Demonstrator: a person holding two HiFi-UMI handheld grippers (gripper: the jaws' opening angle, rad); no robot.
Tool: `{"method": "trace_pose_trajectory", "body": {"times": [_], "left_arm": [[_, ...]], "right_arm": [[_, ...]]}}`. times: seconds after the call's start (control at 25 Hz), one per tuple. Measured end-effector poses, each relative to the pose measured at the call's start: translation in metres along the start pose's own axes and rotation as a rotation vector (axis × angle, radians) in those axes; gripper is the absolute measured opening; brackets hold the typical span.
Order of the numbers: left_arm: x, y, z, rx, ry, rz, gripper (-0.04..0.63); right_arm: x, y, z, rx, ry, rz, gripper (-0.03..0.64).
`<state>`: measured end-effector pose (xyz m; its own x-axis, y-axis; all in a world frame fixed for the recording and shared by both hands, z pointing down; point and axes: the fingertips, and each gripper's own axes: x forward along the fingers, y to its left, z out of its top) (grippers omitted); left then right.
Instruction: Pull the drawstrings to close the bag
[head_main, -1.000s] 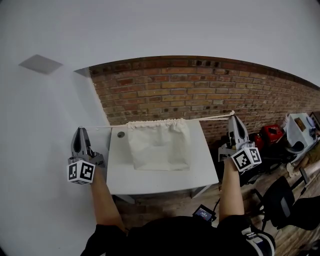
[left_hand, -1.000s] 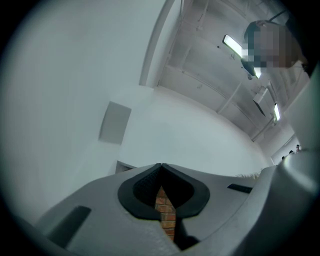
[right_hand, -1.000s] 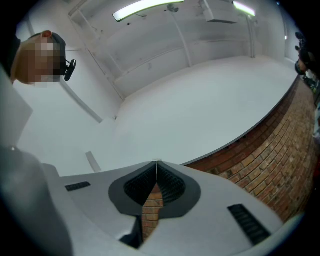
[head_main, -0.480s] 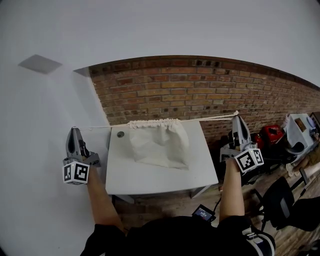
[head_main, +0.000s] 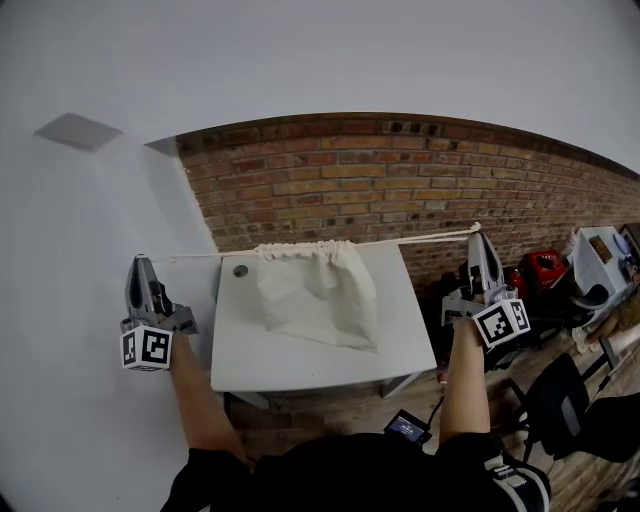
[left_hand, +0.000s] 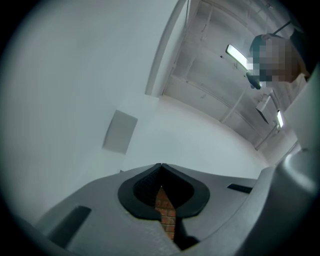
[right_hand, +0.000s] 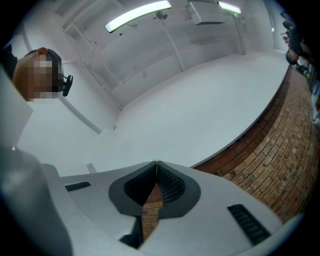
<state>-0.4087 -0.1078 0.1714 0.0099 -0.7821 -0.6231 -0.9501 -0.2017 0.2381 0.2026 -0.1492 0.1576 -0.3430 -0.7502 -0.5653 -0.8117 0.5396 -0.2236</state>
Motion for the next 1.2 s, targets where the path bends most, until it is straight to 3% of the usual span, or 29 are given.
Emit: {"method": "trace_pose_trajectory", "body": {"times": [1.2], "left_arm": [[0.000,0.013,0.025,-0.001,-0.094,0.015,0.017]], "right_arm": [[-0.004,0.005,0.029,0.048,-0.114,0.039,0.009]]}}
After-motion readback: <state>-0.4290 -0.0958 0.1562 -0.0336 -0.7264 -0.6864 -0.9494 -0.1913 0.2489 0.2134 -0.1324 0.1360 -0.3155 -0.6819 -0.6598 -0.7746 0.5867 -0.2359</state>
